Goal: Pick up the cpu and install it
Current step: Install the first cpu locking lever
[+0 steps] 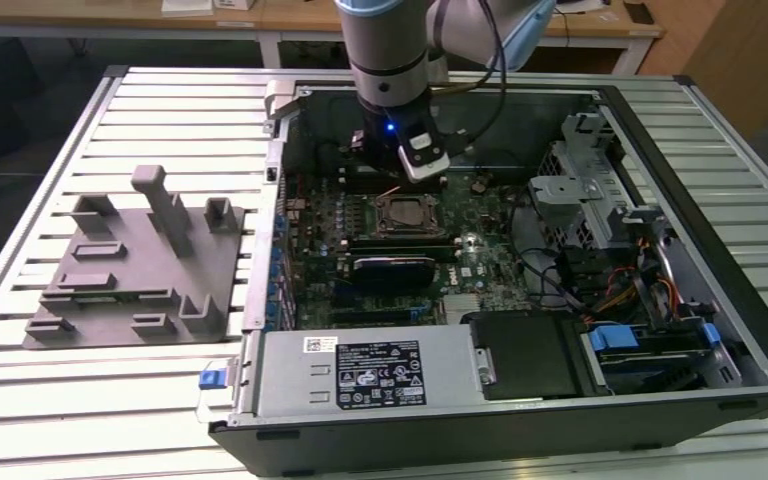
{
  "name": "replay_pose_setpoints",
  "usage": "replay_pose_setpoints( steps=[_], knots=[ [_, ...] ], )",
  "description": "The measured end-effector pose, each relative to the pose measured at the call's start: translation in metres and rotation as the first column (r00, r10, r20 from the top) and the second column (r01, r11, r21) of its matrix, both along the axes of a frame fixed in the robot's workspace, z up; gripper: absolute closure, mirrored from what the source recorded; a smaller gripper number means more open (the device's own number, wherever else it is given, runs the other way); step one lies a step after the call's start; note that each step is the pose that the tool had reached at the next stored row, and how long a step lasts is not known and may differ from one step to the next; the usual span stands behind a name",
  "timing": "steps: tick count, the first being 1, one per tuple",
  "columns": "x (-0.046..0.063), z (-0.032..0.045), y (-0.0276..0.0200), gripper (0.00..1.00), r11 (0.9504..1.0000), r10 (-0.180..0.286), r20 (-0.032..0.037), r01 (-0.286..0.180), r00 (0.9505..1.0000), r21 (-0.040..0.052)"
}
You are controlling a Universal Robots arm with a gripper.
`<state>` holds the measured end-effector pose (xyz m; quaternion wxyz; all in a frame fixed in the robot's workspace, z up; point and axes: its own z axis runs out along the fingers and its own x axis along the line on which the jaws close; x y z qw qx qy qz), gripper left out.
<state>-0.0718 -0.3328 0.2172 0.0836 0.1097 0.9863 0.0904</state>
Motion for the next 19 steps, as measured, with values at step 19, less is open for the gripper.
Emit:
replay_pose_setpoints(
  steps=[19],
  knots=[
    [0.0, -0.0122, 0.0082, 0.89, 1.0, 0.0, 0.0046, 0.0, 1.0, -0.0024]
  ],
)
